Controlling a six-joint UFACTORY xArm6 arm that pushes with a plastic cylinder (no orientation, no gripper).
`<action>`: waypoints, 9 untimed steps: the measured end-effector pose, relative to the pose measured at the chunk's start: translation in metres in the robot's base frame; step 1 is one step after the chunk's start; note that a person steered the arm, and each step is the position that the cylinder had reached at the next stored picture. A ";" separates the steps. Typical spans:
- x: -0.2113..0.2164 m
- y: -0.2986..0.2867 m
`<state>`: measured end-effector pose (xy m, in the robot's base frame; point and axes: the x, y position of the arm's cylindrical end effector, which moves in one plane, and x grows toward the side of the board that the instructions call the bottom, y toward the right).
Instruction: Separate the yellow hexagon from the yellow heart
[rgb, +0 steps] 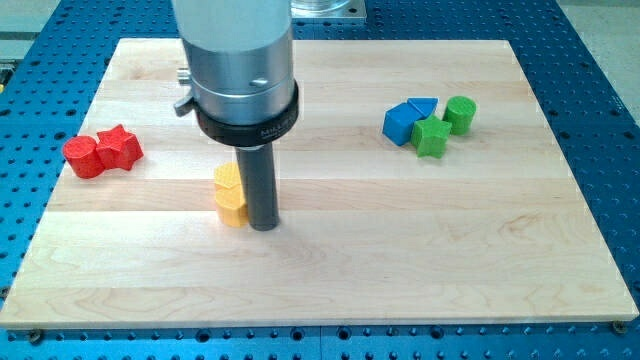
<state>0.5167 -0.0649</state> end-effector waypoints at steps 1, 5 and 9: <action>-0.004 -0.013; -0.077 -0.048; -0.098 -0.074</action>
<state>0.4182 -0.1387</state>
